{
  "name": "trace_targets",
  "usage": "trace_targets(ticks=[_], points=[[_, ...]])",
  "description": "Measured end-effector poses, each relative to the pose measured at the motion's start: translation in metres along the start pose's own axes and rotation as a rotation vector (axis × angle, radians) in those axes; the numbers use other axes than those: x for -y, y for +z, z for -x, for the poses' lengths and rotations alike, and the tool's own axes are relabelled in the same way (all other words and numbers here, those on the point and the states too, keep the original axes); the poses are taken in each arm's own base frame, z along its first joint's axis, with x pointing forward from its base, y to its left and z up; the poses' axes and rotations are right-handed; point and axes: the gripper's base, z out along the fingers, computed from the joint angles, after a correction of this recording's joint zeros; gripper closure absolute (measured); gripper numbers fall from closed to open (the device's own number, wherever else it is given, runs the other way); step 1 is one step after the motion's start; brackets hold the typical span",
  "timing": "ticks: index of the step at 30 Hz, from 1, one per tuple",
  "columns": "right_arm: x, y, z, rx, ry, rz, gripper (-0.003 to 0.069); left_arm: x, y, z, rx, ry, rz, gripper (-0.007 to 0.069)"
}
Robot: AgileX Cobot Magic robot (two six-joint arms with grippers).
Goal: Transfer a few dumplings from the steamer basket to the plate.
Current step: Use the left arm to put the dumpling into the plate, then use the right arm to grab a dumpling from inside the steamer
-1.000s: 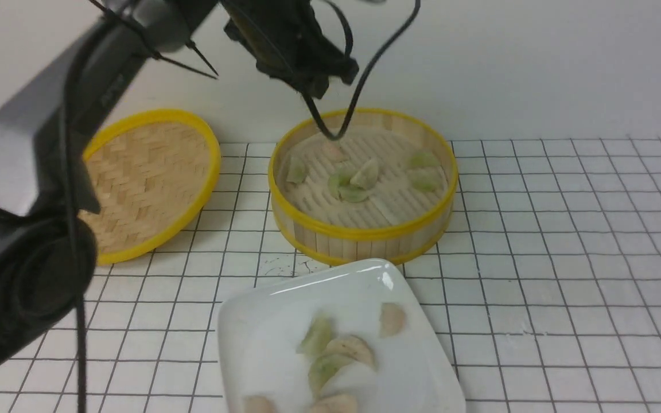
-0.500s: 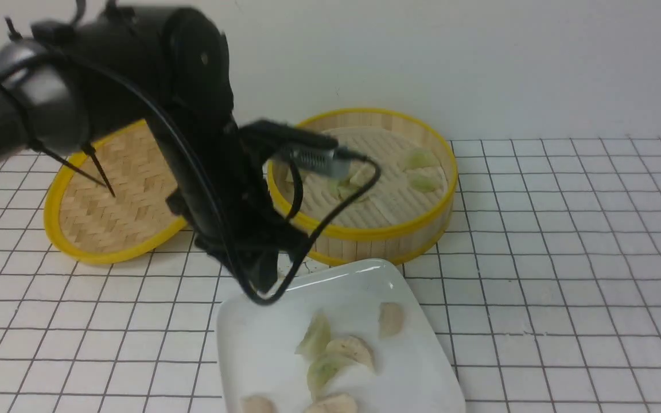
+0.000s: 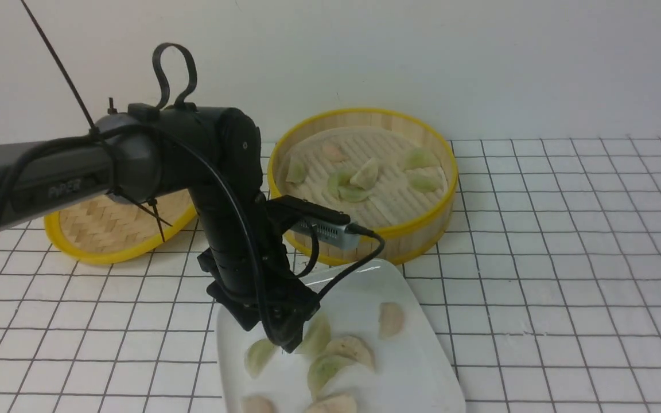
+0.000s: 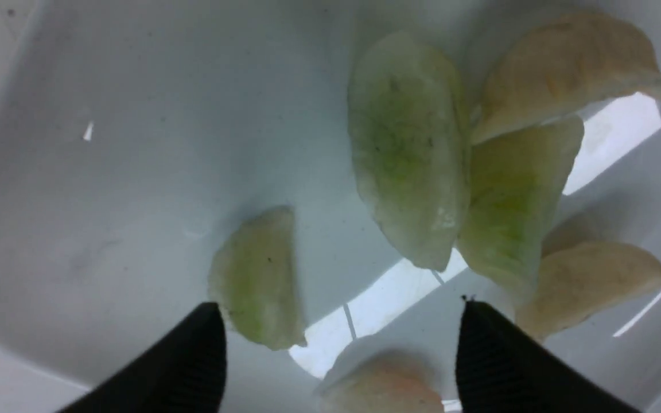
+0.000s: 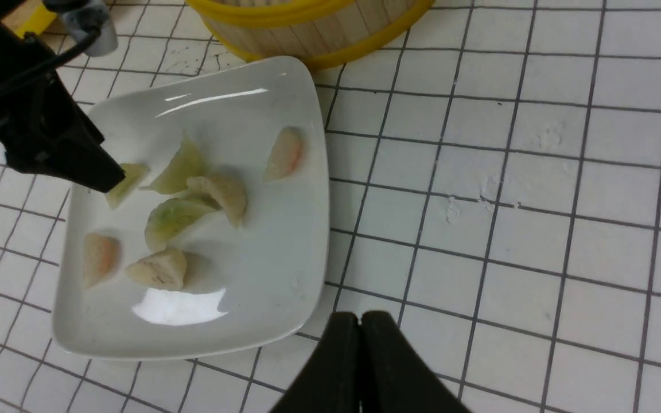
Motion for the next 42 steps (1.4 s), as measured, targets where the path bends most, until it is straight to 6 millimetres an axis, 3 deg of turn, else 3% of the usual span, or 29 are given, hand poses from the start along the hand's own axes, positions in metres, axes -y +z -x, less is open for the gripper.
trace_targets(ticks=[3,5,6,10,12,15,16,17,19,20,21,22,25,27,29,30,36,42], points=[[-0.003,0.006,0.036,-0.034,-0.02,0.041,0.0669,0.002,-0.011,0.003,0.017,-0.012,0.002,0.0105],[-0.007,0.013,0.06,-0.049,-0.046,0.066,0.0669,0.005,-0.025,0.001,0.03,-0.02,0.018,0.0183],[-0.006,0.016,0.06,-0.061,-0.045,0.067,0.0669,0.005,-0.025,0.001,0.03,-0.02,0.018,0.0183],[-0.02,0.058,0.111,-0.142,-0.154,0.078,0.0669,0.013,-0.072,-0.014,0.134,-0.01,0.075,0.0531],[-0.026,0.081,0.13,-0.173,-0.194,0.059,0.0669,0.019,-0.094,-0.026,0.189,-0.011,0.092,0.0594],[-0.035,0.124,0.16,-0.207,-0.253,0.004,0.0657,0.032,-0.128,-0.055,0.284,-0.019,0.084,0.0627],[-0.034,0.129,0.159,-0.22,-0.252,0.0,0.0655,0.033,-0.128,-0.058,0.284,-0.021,0.078,0.0628],[-0.038,0.157,0.171,-0.242,-0.289,-0.024,0.0634,0.041,-0.139,-0.074,0.313,-0.02,0.057,0.0631],[-0.04,0.187,0.18,-0.263,-0.339,-0.056,0.0604,0.049,-0.151,-0.093,0.349,-0.015,0.033,0.0631],[-0.041,0.189,0.183,-0.255,-0.345,-0.059,0.06,0.049,-0.151,-0.095,0.349,-0.016,0.031,0.0631],[-0.04,0.215,0.186,-0.278,-0.372,-0.078,0.0568,0.053,-0.155,-0.104,0.368,-0.014,0.014,0.0631],[-0.039,0.226,0.188,-0.284,-0.382,-0.088,0.0553,0.055,-0.157,-0.109,0.375,-0.012,0.008,0.0631],[-0.029,0.289,0.195,-0.321,-0.415,-0.133,0.0437,0.062,-0.167,-0.131,0.418,-0.002,0.004,0.0631],[-0.023,0.314,0.194,-0.347,-0.419,-0.147,0.0377,0.063,-0.171,-0.136,0.432,0.002,0.006,0.0631],[-0.02,0.326,0.194,-0.357,-0.419,-0.152,0.0352,0.064,-0.173,-0.139,0.442,0.005,0.007,0.0631],[-0.014,0.348,0.193,-0.366,-0.425,-0.164,0.0293,0.066,-0.176,-0.143,0.456,0.009,0.008,0.0631],[-0.004,0.385,0.189,-0.353,-0.444,-0.189,0.0236,0.066,-0.177,-0.146,0.459,0.01,0.008,0.0631],[0.005,0.405,0.18,-0.367,-0.468,-0.225,0.0242,0.066,-0.175,-0.147,0.45,0.008,0.007,0.0631]])
